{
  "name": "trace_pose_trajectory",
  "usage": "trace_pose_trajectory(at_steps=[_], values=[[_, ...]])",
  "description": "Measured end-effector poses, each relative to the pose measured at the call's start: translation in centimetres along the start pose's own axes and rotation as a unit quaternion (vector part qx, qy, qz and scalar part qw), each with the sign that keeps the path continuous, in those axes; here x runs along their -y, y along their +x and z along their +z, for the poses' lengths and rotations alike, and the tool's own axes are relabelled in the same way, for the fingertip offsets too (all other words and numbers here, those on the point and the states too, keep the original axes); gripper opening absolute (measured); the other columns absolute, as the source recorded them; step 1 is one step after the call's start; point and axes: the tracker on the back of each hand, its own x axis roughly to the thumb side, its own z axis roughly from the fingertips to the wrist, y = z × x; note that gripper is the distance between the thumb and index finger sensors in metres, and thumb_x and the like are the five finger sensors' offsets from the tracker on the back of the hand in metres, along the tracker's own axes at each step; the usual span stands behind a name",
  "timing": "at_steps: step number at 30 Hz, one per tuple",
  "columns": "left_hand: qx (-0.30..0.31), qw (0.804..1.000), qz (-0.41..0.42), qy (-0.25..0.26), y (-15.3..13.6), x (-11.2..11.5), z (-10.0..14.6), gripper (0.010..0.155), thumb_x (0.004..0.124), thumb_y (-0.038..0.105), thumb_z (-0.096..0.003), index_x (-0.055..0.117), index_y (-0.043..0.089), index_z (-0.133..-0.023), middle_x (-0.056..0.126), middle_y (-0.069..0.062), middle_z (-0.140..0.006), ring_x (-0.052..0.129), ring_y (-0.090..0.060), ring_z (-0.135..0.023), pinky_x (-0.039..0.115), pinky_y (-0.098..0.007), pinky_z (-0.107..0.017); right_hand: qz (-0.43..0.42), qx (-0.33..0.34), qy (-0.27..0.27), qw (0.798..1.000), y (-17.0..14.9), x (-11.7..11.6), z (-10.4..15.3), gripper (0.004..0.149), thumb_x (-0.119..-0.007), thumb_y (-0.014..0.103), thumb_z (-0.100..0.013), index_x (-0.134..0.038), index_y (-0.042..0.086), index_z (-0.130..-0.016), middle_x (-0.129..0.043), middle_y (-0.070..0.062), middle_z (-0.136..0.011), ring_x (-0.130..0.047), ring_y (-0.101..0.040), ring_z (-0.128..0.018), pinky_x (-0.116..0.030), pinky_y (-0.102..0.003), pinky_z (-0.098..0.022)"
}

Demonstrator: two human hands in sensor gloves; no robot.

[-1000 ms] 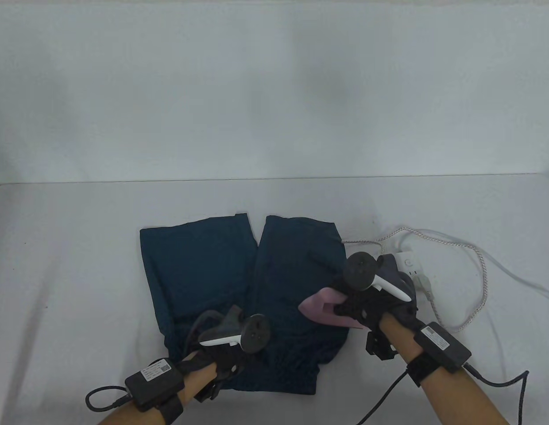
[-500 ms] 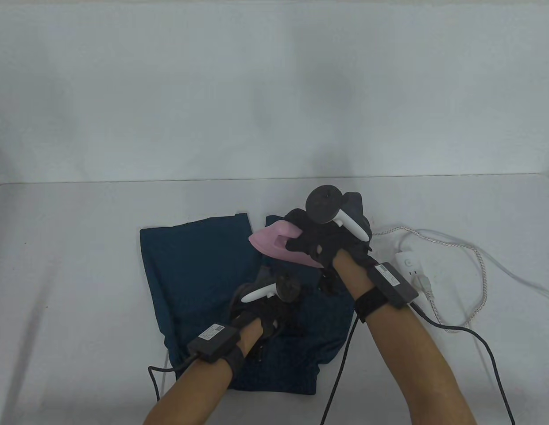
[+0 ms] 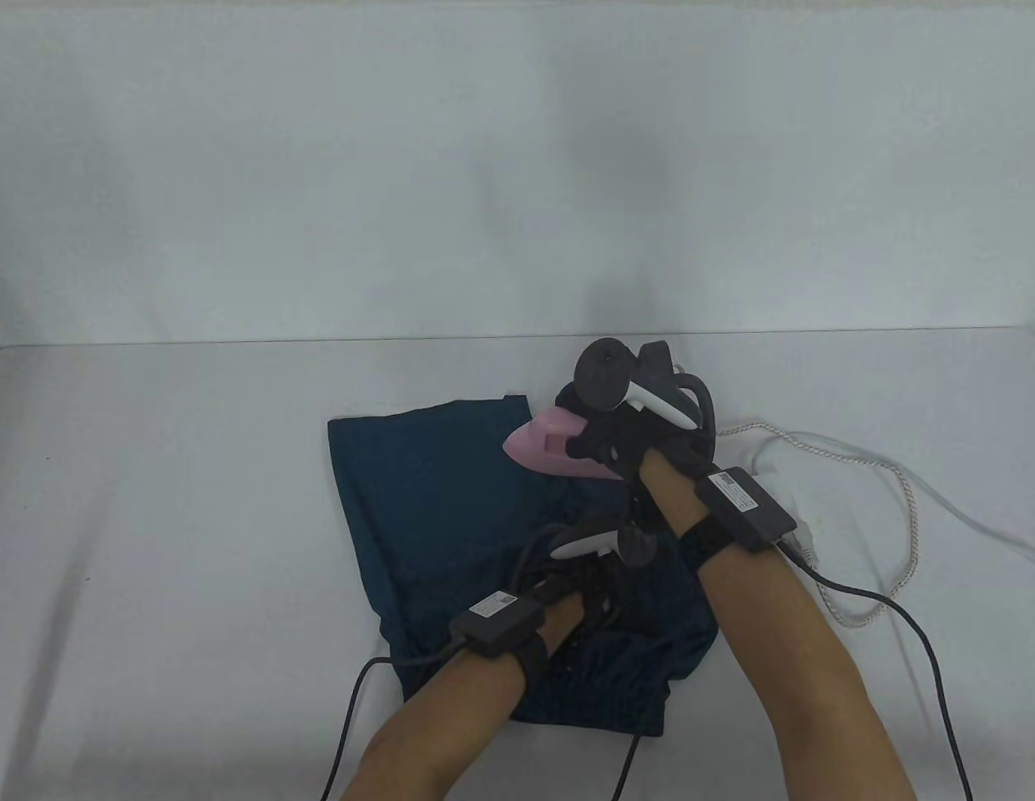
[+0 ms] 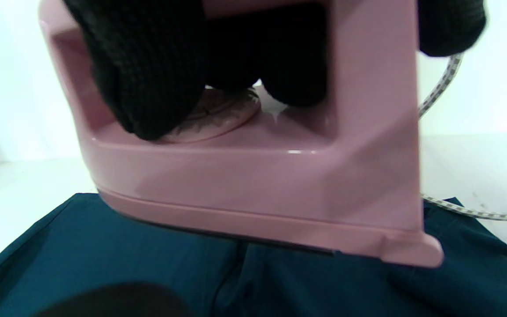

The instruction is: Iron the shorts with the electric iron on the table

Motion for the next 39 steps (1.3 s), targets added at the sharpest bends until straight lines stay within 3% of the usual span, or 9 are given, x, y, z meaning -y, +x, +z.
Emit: trace_pose_trajectory(at_steps=[3, 7, 12, 17, 23, 25, 33, 39], values=[[0.012, 0.999, -0.027, 0.034, 0.2, -0.7, 2.1, 0.090, 0.078, 0.069, -0.0352, 0.025, 0.053, -0.106, 0.004, 0.000, -0.117, 0.005, -0.047, -0.105, 0.018, -0.068, -0.073, 0.005, -0.003, -0.008, 1.000, -0.6, 0.8, 0.1, 0.058, -0.098, 0.042, -0.036, -0.074, 0.040, -0.090, -0.090, 0.013, -0.073, -0.095, -0.015, -0.062, -0.079, -0.056, -0.047], [0.002, 0.998, -0.055, 0.034, -1.6, -1.2, 6.4, 0.087, 0.079, 0.066, -0.0379, 0.032, 0.047, -0.109, 0.013, -0.001, -0.119, 0.018, -0.043, -0.109, 0.025, -0.066, -0.076, 0.023, 0.000, -0.023, 0.999, -0.5, 1.3, 0.1, 0.058, -0.098, 0.042, -0.036, -0.074, 0.041, -0.089, -0.090, 0.013, -0.073, -0.095, -0.014, -0.062, -0.079, -0.055, -0.047], [-0.038, 0.994, -0.078, 0.062, -6.9, -0.4, 13.6, 0.083, 0.082, 0.063, -0.0382, 0.043, 0.044, -0.109, 0.027, -0.001, -0.119, 0.040, -0.039, -0.109, 0.038, -0.064, -0.077, 0.030, 0.005, -0.029, 0.999, 0.9, 0.6, -0.9, 0.058, -0.098, 0.042, -0.036, -0.074, 0.041, -0.090, -0.090, 0.013, -0.073, -0.095, -0.014, -0.062, -0.079, -0.055, -0.047], [-0.082, 0.991, -0.092, 0.042, -11.2, 1.8, 18.2, 0.079, 0.085, 0.061, -0.0377, 0.048, 0.045, -0.106, 0.039, 0.001, -0.114, 0.062, -0.026, -0.095, 0.053, -0.058, -0.073, 0.031, 0.016, -0.023, 0.999, 3.6, -1.2, -3.0, 0.058, -0.098, 0.042, -0.036, -0.074, 0.041, -0.090, -0.090, 0.013, -0.073, -0.095, -0.014, -0.061, -0.080, -0.055, -0.046], [-0.086, 0.993, -0.077, -0.011, -14.4, 5.3, 19.0, 0.075, 0.085, 0.060, -0.0373, 0.049, 0.049, -0.102, 0.047, 0.006, -0.111, 0.065, -0.023, -0.092, 0.056, -0.057, -0.073, 0.004, 0.036, -0.005, 0.999, 8.0, -4.3, -5.9, 0.059, -0.097, 0.042, -0.036, -0.074, 0.040, -0.090, -0.090, 0.013, -0.072, -0.096, -0.014, -0.061, -0.080, -0.055, -0.045], [-0.072, 0.997, -0.040, 0.016, -15.1, 5.4, 19.1, 0.075, 0.086, 0.060, -0.0359, 0.051, 0.048, -0.101, 0.047, 0.006, -0.110, 0.064, -0.023, -0.091, 0.056, -0.057, -0.073, 0.006, 0.042, 0.007, 0.999, 9.9, -5.3, -7.2, 0.059, -0.097, 0.042, -0.036, -0.073, 0.040, -0.090, -0.090, 0.013, -0.073, -0.096, -0.014, -0.061, -0.080, -0.055, -0.045], [-0.065, 0.998, -0.016, 0.007, -16.1, 5.8, 19.1, 0.076, 0.085, 0.061, -0.0360, 0.048, 0.050, -0.101, 0.041, 0.009, -0.110, 0.058, -0.019, -0.092, 0.052, -0.057, -0.074, 0.040, 0.076, 0.019, 0.996, 16.4, -8.5, -11.3, 0.059, -0.097, 0.042, -0.037, -0.073, 0.042, -0.090, -0.089, 0.014, -0.074, -0.095, -0.014, -0.063, -0.079, -0.055, -0.047], [-0.065, 0.998, -0.015, 0.007, -16.1, 5.8, 19.1, 0.076, 0.085, 0.061, -0.0361, 0.048, 0.050, -0.101, 0.041, 0.009, -0.110, 0.058, -0.019, -0.092, 0.052, -0.057, -0.074, 0.033, 0.080, 0.022, 0.996, 18.4, -11.4, -12.7, 0.059, -0.096, 0.042, -0.037, -0.072, 0.042, -0.091, -0.088, 0.014, -0.075, -0.094, -0.014, -0.064, -0.079, -0.055, -0.048]])
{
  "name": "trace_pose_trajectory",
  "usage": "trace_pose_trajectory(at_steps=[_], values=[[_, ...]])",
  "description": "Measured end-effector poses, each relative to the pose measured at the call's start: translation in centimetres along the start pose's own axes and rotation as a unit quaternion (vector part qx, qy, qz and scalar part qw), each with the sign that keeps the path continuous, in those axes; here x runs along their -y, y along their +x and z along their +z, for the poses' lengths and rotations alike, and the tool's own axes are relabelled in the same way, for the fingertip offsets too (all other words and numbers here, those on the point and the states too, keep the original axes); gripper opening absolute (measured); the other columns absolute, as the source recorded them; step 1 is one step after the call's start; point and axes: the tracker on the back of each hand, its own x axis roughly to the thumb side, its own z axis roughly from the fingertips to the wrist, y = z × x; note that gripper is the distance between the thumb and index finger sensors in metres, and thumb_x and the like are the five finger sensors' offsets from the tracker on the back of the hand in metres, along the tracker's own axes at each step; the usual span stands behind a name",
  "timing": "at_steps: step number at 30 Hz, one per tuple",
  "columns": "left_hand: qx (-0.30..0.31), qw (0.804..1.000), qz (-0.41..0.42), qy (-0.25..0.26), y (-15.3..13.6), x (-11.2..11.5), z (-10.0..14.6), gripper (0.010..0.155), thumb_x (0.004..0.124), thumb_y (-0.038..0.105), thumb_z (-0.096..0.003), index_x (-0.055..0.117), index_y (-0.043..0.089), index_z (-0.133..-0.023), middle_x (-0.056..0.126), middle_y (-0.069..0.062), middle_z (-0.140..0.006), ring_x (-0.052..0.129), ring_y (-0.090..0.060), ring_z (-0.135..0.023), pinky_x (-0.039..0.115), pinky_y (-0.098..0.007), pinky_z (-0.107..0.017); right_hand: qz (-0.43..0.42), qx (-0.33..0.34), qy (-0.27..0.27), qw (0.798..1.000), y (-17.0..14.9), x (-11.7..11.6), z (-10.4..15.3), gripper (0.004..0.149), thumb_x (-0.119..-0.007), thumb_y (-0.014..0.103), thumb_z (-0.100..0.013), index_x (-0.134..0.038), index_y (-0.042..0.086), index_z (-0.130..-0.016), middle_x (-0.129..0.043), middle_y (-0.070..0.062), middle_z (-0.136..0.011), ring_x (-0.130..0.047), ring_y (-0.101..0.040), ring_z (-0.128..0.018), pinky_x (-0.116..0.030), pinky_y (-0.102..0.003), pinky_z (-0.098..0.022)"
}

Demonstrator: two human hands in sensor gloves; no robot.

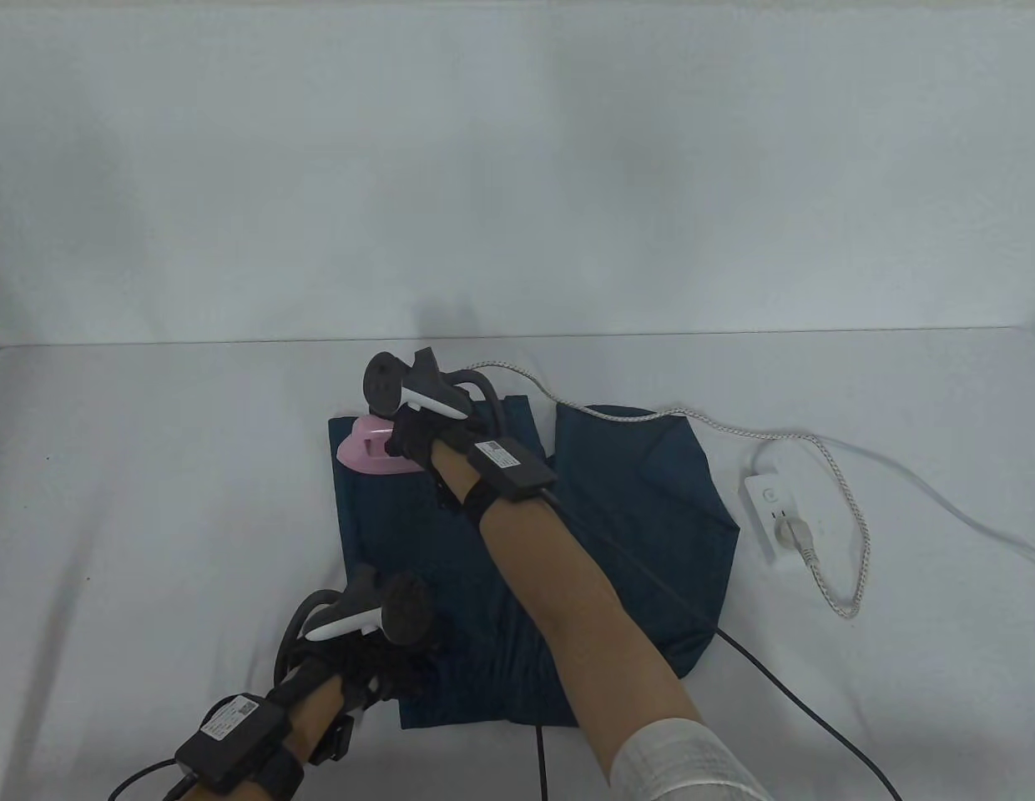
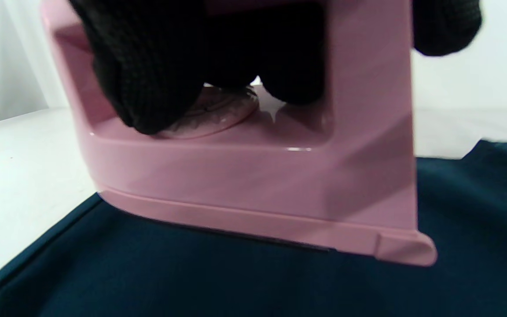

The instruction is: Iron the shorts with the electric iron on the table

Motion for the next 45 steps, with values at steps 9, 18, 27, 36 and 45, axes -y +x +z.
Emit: trace_pose_trajectory(at_steps=[9, 18, 27, 36, 45], values=[[-0.003, 1.000, 0.002, 0.001, 0.0, 0.0, -0.1, 0.076, 0.085, 0.061, -0.0360, 0.048, 0.050, -0.101, 0.041, 0.009, -0.110, 0.058, -0.019, -0.092, 0.052, -0.057, -0.074, -0.005, -0.009, 0.006, 1.000, -0.3, -2.1, -0.5, 0.061, -0.095, 0.042, -0.037, -0.071, 0.044, -0.093, -0.089, 0.013, -0.075, -0.094, -0.014, -0.062, -0.079, -0.053, -0.045], [-0.011, 1.000, -0.004, -0.006, 0.2, -0.1, -0.1, 0.076, 0.085, 0.061, -0.0361, 0.048, 0.050, -0.101, 0.041, 0.009, -0.110, 0.058, -0.019, -0.092, 0.053, -0.057, -0.074, 0.029, -0.053, -0.001, 0.998, -5.4, -1.2, 1.4, 0.059, -0.094, 0.043, -0.036, -0.072, 0.046, -0.091, -0.090, 0.014, -0.072, -0.095, -0.012, -0.061, -0.081, -0.052, -0.043], [-0.016, 1.000, -0.009, -0.010, 0.4, -0.2, -0.2, 0.076, 0.085, 0.061, -0.0363, 0.048, 0.050, -0.101, 0.041, 0.009, -0.110, 0.059, -0.020, -0.092, 0.053, -0.057, -0.074, 0.045, -0.104, -0.006, 0.994, -11.8, -0.3, 4.3, 0.059, -0.094, 0.043, -0.036, -0.072, 0.047, -0.091, -0.090, 0.015, -0.073, -0.095, -0.012, -0.062, -0.081, -0.052, -0.045], [-0.014, 1.000, -0.008, -0.011, 0.3, -0.2, -0.3, 0.076, 0.085, 0.061, -0.0362, 0.048, 0.050, -0.101, 0.041, 0.009, -0.110, 0.059, -0.020, -0.092, 0.053, -0.057, -0.074, 0.036, -0.102, -0.012, 0.994, -11.3, -0.5, 4.3, 0.059, -0.094, 0.043, -0.037, -0.071, 0.046, -0.092, -0.089, 0.014, -0.073, -0.095, -0.012, -0.062, -0.080, -0.052, -0.044], [-0.012, 1.000, -0.007, -0.011, 0.3, -0.2, -0.3, 0.076, 0.085, 0.061, -0.0363, 0.048, 0.050, -0.101, 0.041, 0.009, -0.110, 0.059, -0.020, -0.092, 0.053, -0.057, -0.074, 0.022, -0.036, 0.000, 0.999, -5.2, -1.6, 3.0, 0.060, -0.094, 0.044, -0.037, -0.071, 0.045, -0.092, -0.090, 0.014, -0.073, -0.095, -0.013, -0.061, -0.081, -0.052, -0.043]])
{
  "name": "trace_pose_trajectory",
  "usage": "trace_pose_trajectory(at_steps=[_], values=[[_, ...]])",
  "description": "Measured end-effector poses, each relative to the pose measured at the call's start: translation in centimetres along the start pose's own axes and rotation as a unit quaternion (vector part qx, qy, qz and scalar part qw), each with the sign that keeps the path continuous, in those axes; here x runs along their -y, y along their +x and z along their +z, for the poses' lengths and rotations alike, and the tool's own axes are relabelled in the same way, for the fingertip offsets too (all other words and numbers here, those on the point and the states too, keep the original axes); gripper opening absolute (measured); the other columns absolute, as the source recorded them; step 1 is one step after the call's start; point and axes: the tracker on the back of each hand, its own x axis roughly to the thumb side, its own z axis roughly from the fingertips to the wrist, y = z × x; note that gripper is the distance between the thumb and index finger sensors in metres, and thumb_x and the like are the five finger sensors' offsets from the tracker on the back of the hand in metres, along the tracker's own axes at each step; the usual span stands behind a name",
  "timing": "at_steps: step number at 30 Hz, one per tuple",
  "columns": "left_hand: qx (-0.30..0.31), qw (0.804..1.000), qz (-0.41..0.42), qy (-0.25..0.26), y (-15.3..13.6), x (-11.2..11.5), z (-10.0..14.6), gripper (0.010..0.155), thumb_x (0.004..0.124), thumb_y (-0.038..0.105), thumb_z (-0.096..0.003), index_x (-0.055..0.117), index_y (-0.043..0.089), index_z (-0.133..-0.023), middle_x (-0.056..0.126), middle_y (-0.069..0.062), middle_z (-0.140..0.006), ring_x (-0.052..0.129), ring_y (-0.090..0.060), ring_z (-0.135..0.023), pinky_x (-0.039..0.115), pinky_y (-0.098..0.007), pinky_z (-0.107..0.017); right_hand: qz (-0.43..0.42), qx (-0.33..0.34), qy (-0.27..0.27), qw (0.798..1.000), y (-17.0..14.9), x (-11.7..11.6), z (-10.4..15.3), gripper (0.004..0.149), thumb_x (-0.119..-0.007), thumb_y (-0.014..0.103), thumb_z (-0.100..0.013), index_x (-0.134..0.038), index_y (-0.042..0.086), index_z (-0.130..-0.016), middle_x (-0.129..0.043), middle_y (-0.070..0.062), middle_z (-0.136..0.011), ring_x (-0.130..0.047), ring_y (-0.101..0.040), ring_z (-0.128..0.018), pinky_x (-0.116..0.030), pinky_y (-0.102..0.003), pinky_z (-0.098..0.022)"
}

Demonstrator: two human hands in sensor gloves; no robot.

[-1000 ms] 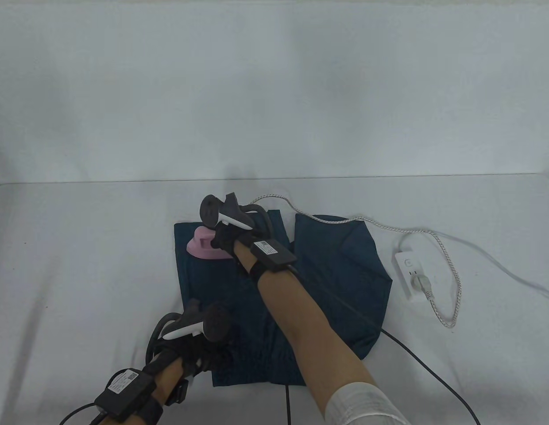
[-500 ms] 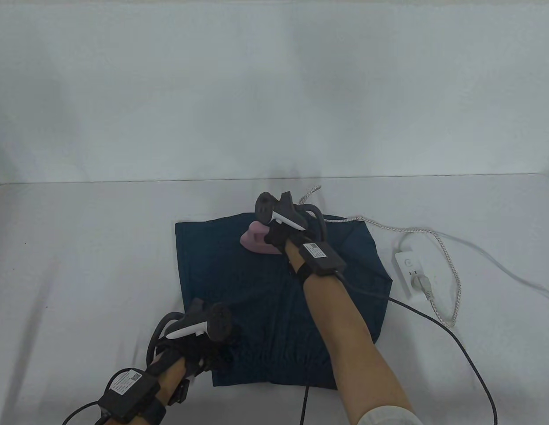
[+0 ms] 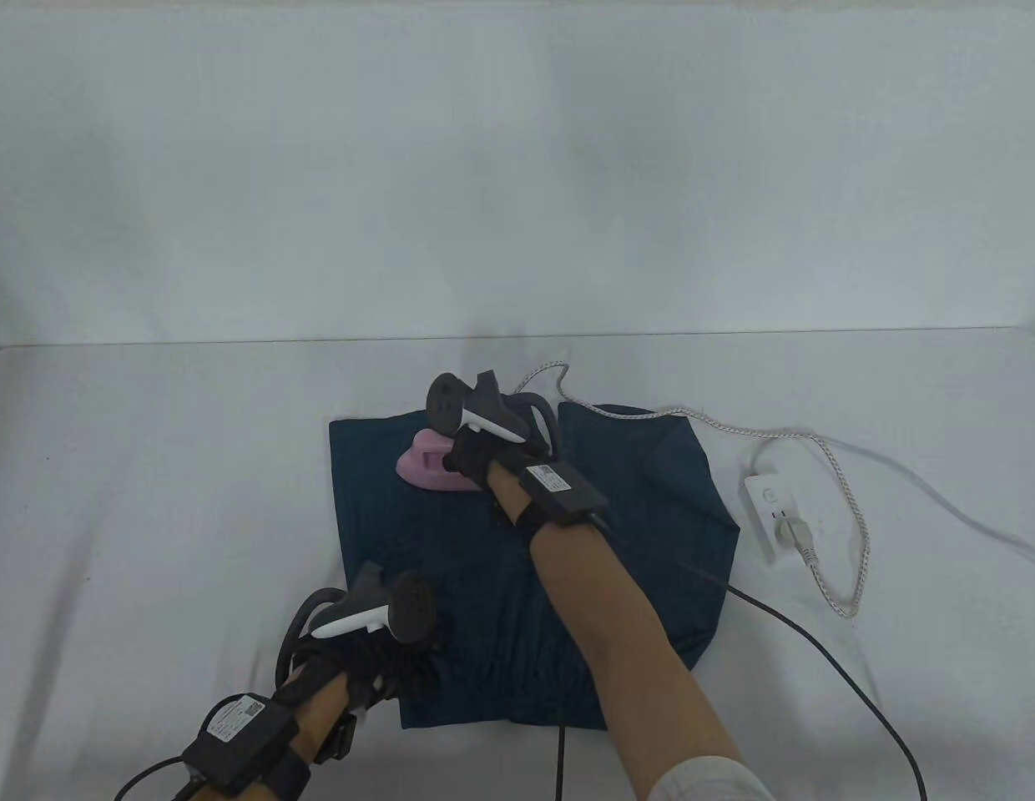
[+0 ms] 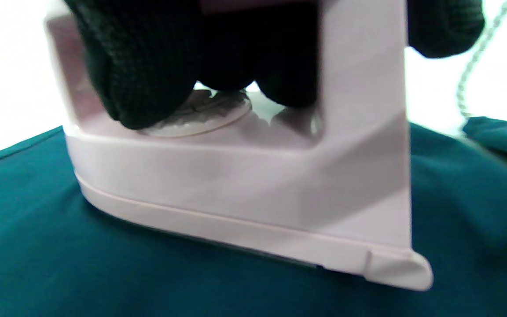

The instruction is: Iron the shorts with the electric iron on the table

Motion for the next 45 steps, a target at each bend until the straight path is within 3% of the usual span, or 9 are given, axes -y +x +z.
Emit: trace_pose_trajectory(at_steps=[7, 13, 20, 36, 40, 45], values=[[-0.001, 1.000, -0.002, 0.001, 0.0, 0.0, 0.0, 0.076, 0.085, 0.061, -0.0364, 0.048, 0.049, -0.101, 0.041, 0.007, -0.110, 0.059, -0.020, -0.092, 0.053, -0.057, -0.074, -0.009, 0.058, 0.014, 0.998, 5.3, -0.9, 0.6, 0.061, -0.094, 0.045, -0.037, -0.071, 0.044, -0.093, -0.090, 0.014, -0.073, -0.096, -0.012, -0.060, -0.082, -0.051, -0.041], [0.000, 1.000, 0.000, 0.001, 0.0, 0.0, 0.0, 0.076, 0.085, 0.061, -0.0363, 0.048, 0.049, -0.101, 0.041, 0.008, -0.110, 0.059, -0.020, -0.092, 0.053, -0.057, -0.074, -0.002, 0.072, 0.015, 0.997, 6.6, -1.1, 1.0, 0.060, -0.094, 0.045, -0.037, -0.071, 0.044, -0.093, -0.091, 0.014, -0.072, -0.097, -0.011, -0.058, -0.083, -0.049, -0.038], [0.000, 1.000, 0.000, 0.000, 0.0, 0.0, 0.0, 0.076, 0.085, 0.061, -0.0365, 0.048, 0.049, -0.101, 0.041, 0.009, -0.110, 0.059, -0.020, -0.092, 0.053, -0.057, -0.074, -0.005, 0.052, 0.024, 0.998, 4.2, -0.9, 1.6, 0.060, -0.094, 0.045, -0.037, -0.071, 0.045, -0.093, -0.091, 0.014, -0.070, -0.097, -0.011, -0.056, -0.083, -0.049, -0.037], [-0.006, 1.000, -0.005, 0.000, 0.1, 0.0, 0.0, 0.076, 0.085, 0.061, -0.0365, 0.048, 0.049, -0.101, 0.041, 0.008, -0.110, 0.059, -0.020, -0.093, 0.054, -0.057, -0.074, -0.016, -0.038, 0.029, 0.999, -5.7, -0.3, 5.1, 0.060, -0.094, 0.045, -0.037, -0.071, 0.045, -0.092, -0.091, 0.014, -0.070, -0.097, -0.011, -0.056, -0.083, -0.049, -0.037], [-0.005, 1.000, -0.005, -0.001, 0.1, 0.0, 0.0, 0.076, 0.085, 0.061, -0.0365, 0.048, 0.049, -0.101, 0.041, 0.008, -0.110, 0.059, -0.020, -0.093, 0.053, -0.057, -0.074, -0.019, -0.046, 0.027, 0.998, -6.5, -0.2, 5.4, 0.060, -0.094, 0.045, -0.037, -0.071, 0.046, -0.092, -0.091, 0.014, -0.070, -0.096, -0.011, -0.057, -0.083, -0.049, -0.038], [-0.005, 1.000, -0.005, -0.001, 0.1, 0.0, 0.0, 0.076, 0.085, 0.061, -0.0364, 0.048, 0.049, -0.101, 0.041, 0.007, -0.110, 0.059, -0.020, -0.093, 0.053, -0.057, -0.074, -0.011, -0.038, 0.022, 0.999, -5.3, -0.3, 5.0, 0.060, -0.093, 0.045, -0.037, -0.070, 0.045, -0.093, -0.091, 0.014, -0.070, -0.096, -0.011, -0.057, -0.083, -0.050, -0.039]])
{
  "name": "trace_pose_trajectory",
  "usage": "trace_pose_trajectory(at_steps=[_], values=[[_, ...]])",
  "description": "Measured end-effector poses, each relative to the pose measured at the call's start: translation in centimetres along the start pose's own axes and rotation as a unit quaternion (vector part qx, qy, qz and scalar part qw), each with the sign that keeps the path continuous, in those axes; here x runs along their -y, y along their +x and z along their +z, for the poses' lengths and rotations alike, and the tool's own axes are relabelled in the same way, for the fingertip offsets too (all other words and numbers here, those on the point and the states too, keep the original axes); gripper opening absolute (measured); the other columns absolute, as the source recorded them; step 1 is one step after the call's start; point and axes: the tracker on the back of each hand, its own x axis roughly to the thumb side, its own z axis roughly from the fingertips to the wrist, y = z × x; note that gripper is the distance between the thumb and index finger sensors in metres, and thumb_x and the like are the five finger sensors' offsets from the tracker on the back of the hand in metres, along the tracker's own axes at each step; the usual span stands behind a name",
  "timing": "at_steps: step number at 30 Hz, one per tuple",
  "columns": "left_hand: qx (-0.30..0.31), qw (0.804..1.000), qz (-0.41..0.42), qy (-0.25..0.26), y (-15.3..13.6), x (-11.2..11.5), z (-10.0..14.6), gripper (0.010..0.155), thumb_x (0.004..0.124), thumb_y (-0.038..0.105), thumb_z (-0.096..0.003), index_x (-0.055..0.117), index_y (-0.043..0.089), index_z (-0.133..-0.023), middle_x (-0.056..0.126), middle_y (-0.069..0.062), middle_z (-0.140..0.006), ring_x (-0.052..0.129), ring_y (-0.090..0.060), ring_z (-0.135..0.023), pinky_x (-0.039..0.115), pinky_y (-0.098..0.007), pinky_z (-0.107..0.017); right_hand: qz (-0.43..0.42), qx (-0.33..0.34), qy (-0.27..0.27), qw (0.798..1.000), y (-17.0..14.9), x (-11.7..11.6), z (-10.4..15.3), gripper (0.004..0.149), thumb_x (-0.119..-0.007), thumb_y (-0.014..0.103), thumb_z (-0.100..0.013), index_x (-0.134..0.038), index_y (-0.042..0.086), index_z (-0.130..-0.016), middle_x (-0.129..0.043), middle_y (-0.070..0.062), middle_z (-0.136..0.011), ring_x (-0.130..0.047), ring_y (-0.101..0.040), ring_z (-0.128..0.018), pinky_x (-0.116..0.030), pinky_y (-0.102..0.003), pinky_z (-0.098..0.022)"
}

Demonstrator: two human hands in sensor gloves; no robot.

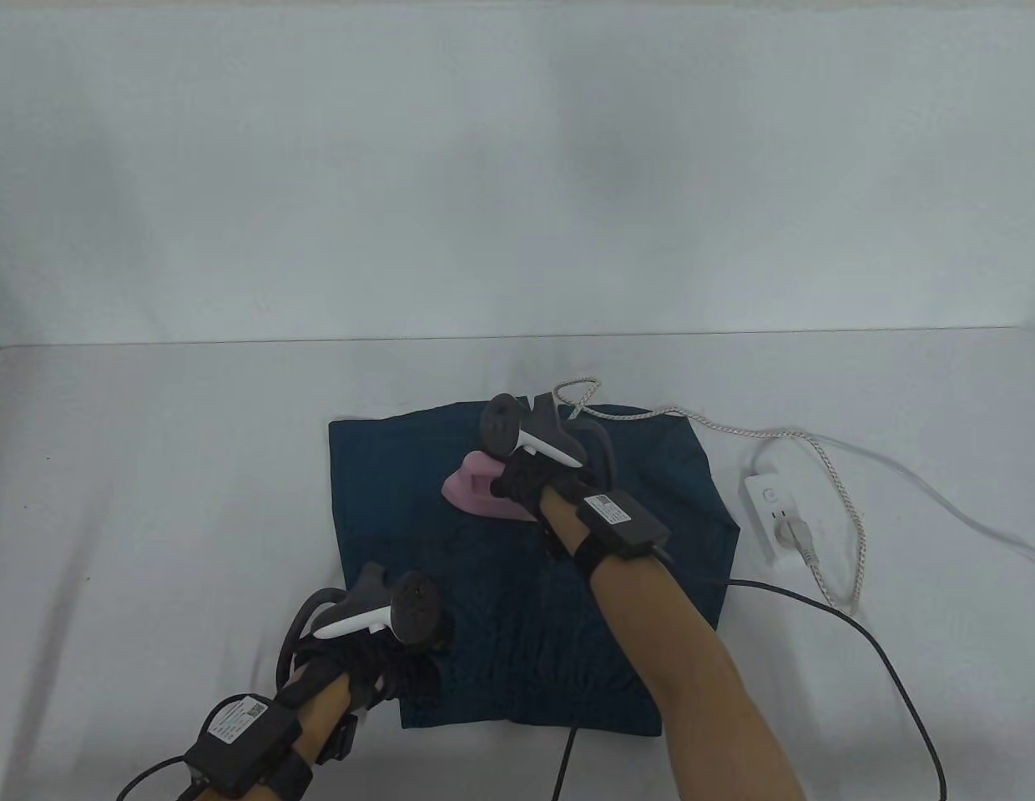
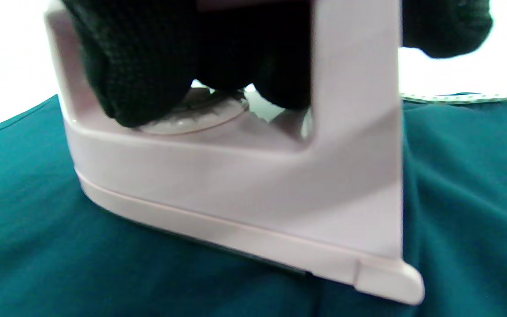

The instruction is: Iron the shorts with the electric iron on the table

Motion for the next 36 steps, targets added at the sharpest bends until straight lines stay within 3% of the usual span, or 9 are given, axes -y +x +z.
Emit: trace_pose_trajectory(at_steps=[12, 18, 26, 36], values=[[0.000, 1.000, 0.002, 0.000, 0.0, 0.1, 0.0, 0.076, 0.085, 0.061, -0.0366, 0.047, 0.050, -0.101, 0.041, 0.008, -0.110, 0.058, -0.020, -0.093, 0.053, -0.057, -0.074, 0.017, 0.081, 0.004, 0.997, 8.9, -0.7, -1.1, 0.061, -0.093, 0.046, -0.038, -0.070, 0.044, -0.094, -0.091, 0.014, -0.071, -0.097, -0.011, -0.057, -0.083, -0.049, -0.038], [0.000, 1.000, 0.002, 0.000, -0.1, 0.1, 0.0, 0.076, 0.085, 0.061, -0.0367, 0.047, 0.050, -0.101, 0.040, 0.009, -0.111, 0.058, -0.020, -0.093, 0.053, -0.057, -0.074, 0.014, 0.103, 0.016, 0.994, 11.4, -1.2, -0.8, 0.061, -0.093, 0.047, -0.038, -0.069, 0.044, -0.094, -0.091, 0.014, -0.070, -0.097, -0.010, -0.056, -0.084, -0.048, -0.036], [-0.001, 1.000, 0.001, -0.001, -0.1, 0.0, 0.0, 0.076, 0.085, 0.061, -0.0366, 0.047, 0.050, -0.101, 0.041, 0.009, -0.110, 0.058, -0.020, -0.093, 0.053, -0.057, -0.074, 0.013, 0.090, 0.013, 0.996, 9.6, -1.1, -0.2, 0.061, -0.093, 0.047, -0.038, -0.070, 0.044, -0.094, -0.091, 0.013, -0.069, -0.097, -0.010, -0.054, -0.084, -0.048, -0.035], [-0.003, 1.000, 0.000, -0.002, 0.0, 0.0, 0.0, 0.076, 0.085, 0.060, -0.0369, 0.047, 0.050, -0.102, 0.041, 0.008, -0.111, 0.058, -0.020, -0.093, 0.053, -0.057, -0.074, 0.009, 0.050, 0.016, 0.999, 3.8, -0.8, 1.7, 0.061, -0.092, 0.047, -0.038, -0.069, 0.045, -0.094, -0.091, 0.013, -0.069, -0.097, -0.010, -0.055, -0.084, -0.048, -0.035]])
